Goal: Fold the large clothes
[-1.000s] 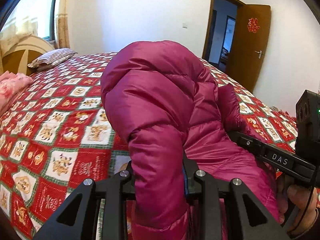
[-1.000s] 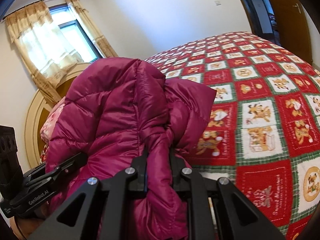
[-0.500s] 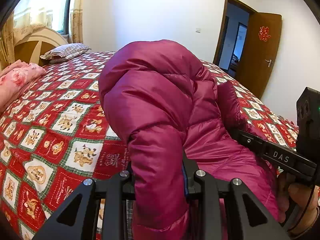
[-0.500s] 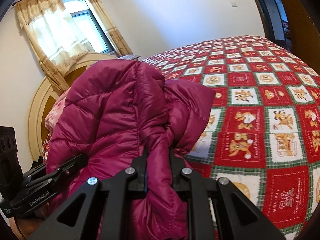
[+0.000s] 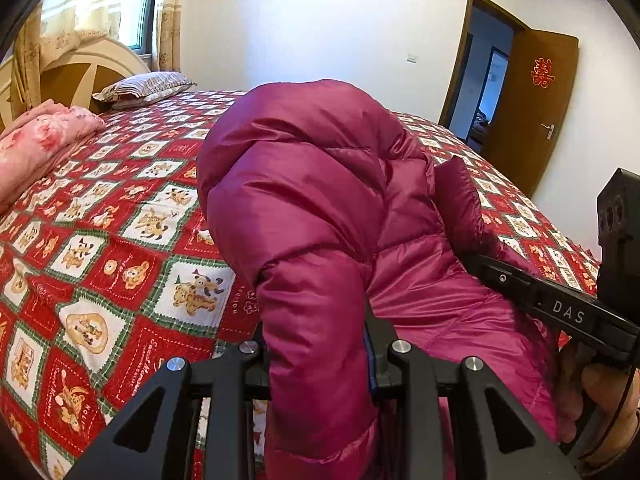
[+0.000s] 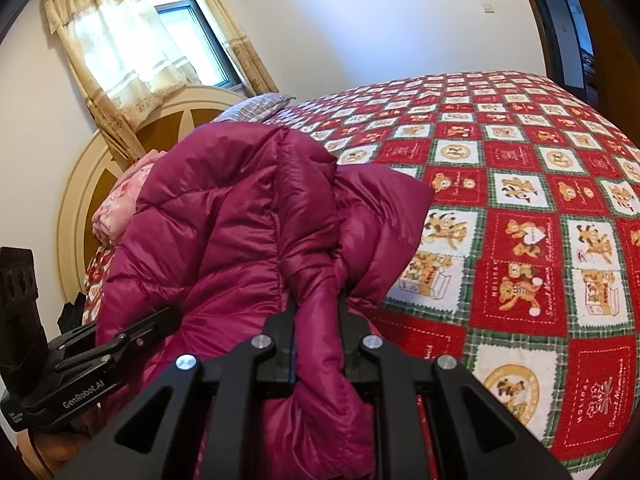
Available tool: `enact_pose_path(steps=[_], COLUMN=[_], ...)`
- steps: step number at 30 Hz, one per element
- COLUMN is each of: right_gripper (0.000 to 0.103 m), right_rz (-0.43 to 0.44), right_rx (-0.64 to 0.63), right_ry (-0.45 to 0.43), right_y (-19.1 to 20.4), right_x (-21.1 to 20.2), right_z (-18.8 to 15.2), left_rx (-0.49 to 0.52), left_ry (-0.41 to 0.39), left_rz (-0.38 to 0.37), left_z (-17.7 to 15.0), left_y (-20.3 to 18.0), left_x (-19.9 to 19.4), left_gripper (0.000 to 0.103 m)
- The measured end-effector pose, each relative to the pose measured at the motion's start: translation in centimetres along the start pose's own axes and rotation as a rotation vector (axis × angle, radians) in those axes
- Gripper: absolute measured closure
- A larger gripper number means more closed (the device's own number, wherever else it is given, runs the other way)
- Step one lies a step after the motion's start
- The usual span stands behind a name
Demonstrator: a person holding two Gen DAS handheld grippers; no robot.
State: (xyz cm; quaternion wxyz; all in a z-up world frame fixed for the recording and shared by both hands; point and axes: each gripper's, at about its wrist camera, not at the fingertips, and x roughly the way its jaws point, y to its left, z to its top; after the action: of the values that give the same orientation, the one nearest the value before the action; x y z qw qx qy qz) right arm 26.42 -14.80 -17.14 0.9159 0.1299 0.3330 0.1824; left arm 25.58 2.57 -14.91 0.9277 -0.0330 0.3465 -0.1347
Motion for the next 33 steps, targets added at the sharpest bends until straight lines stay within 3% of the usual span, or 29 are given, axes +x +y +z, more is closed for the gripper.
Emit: enact_pose_path(steps=[18,29,33], right_gripper=[0.087,0.086,0.083], right_rz=[-0.016,-0.053,-0.063], right_rx=[0.000,-0.008,0.002], right_ry=[0.050,0.084,0.090], right_y=[0.3,0.4,0.2], right_x=[2.4,3.4,3.7], right_z=[-0.8,-1.4,-1.5], left_rx=[-0.023,-0.035,-0.030], left_ry=[0.033,0.062,0.065], left_rz=[0.007,0.034,0.074], left_z=[-0.9,-1.7,-2.0], left_y=[1.6,2.4,2.5], left_x=[1.5,2.3,2.6], left_gripper=[0.070,0.053,0.040])
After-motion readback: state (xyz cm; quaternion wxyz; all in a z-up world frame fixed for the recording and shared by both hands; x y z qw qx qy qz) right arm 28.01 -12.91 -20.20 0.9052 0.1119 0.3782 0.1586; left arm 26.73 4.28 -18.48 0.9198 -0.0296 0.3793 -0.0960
